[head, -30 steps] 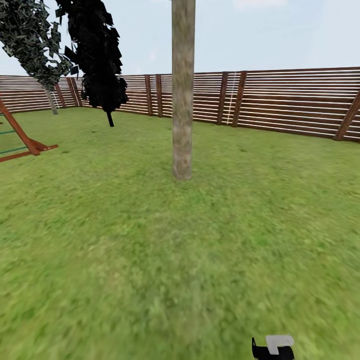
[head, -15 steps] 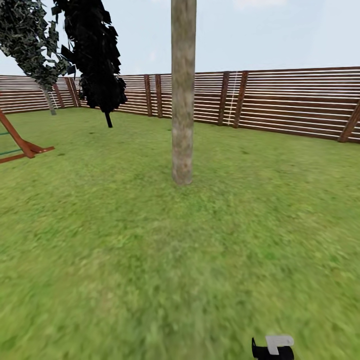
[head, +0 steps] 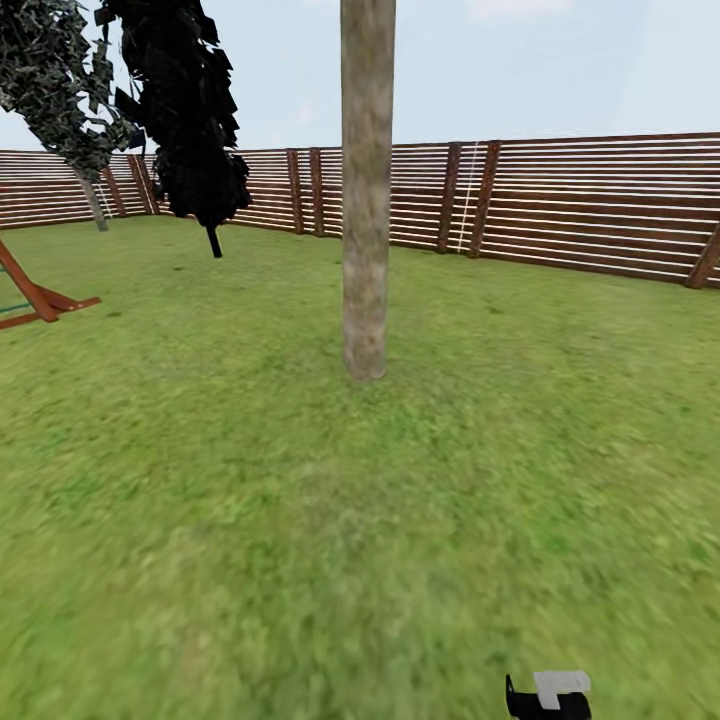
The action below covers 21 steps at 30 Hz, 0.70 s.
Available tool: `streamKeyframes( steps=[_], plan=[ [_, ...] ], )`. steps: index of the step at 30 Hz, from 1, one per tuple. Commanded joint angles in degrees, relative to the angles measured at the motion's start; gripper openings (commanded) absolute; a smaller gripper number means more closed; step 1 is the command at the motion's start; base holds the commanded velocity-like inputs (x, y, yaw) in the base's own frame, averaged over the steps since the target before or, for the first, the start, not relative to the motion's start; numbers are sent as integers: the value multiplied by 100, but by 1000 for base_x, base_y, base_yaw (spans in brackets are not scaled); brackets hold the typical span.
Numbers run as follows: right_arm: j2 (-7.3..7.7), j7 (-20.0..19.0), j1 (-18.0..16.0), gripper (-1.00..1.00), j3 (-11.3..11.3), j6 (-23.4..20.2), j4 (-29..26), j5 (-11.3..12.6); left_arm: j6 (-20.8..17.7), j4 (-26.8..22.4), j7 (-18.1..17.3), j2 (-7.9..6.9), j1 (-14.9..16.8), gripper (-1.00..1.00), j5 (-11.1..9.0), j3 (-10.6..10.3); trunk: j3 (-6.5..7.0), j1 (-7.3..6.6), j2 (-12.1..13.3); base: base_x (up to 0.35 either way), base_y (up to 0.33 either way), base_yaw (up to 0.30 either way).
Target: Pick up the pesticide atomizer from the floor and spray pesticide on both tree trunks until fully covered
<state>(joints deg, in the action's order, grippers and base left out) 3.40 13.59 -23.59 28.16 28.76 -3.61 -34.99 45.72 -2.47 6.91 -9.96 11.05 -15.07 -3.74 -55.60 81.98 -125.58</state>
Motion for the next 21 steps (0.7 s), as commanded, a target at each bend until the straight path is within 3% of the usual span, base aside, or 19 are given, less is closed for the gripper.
streamKeyframes(
  steps=[1,21],
  plan=[
    [-3,33,-5,100,31,16,10,-61,14,1,38,-3,3,-100,-14,-39,-5,3,-2,340,0,0],
    [-34,38,-5,100,31,16,10,-59,16,1,43,-5,3,-100,-14,-39,-5,3,-2,340,0,0]
  ],
)
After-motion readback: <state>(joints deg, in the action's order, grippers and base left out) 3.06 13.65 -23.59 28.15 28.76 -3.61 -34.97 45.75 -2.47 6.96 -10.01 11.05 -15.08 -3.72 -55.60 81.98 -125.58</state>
